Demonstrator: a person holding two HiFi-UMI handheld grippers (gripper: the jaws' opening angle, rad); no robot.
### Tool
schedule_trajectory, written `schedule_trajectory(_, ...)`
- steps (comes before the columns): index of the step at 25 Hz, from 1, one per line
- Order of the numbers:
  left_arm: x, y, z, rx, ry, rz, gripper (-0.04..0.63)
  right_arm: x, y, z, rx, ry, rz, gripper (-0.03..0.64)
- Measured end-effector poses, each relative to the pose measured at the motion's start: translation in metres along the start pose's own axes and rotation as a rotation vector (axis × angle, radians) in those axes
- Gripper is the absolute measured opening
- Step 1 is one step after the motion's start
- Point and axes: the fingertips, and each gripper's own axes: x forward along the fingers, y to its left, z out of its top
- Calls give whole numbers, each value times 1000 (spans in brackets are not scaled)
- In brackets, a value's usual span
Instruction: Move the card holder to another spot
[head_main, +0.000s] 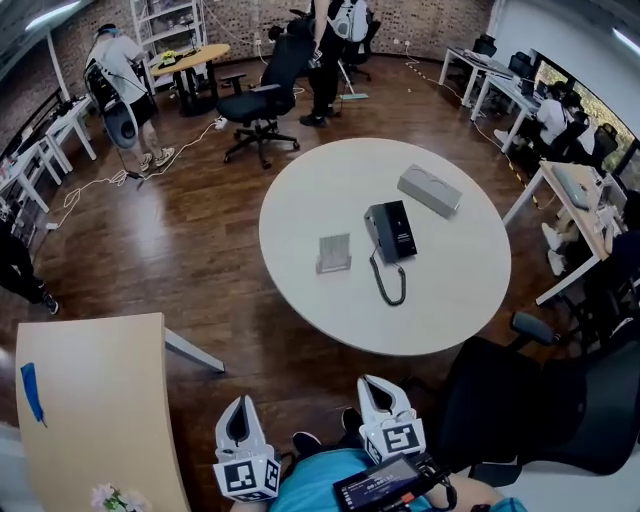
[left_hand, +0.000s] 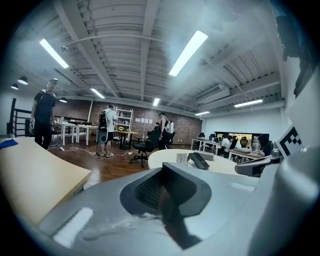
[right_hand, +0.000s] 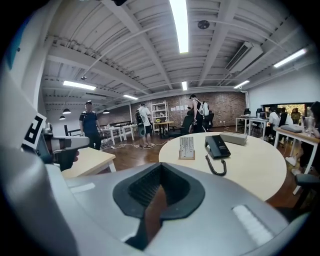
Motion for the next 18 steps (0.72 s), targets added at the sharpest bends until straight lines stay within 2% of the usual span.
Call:
schedule_trajectory(5,3,-28,-5,22,36,-31,14,-11,-23,-6,39,-5,-14,-11)
schedule_trajectory(9,9,-36,-10,45,34,-42,14,-12,-32,-8,47,2,-13,-11)
schedule_trajectory(18,15,-49,-6,34,39,-43,14,-15,-48,-5,52,4,-25,-12)
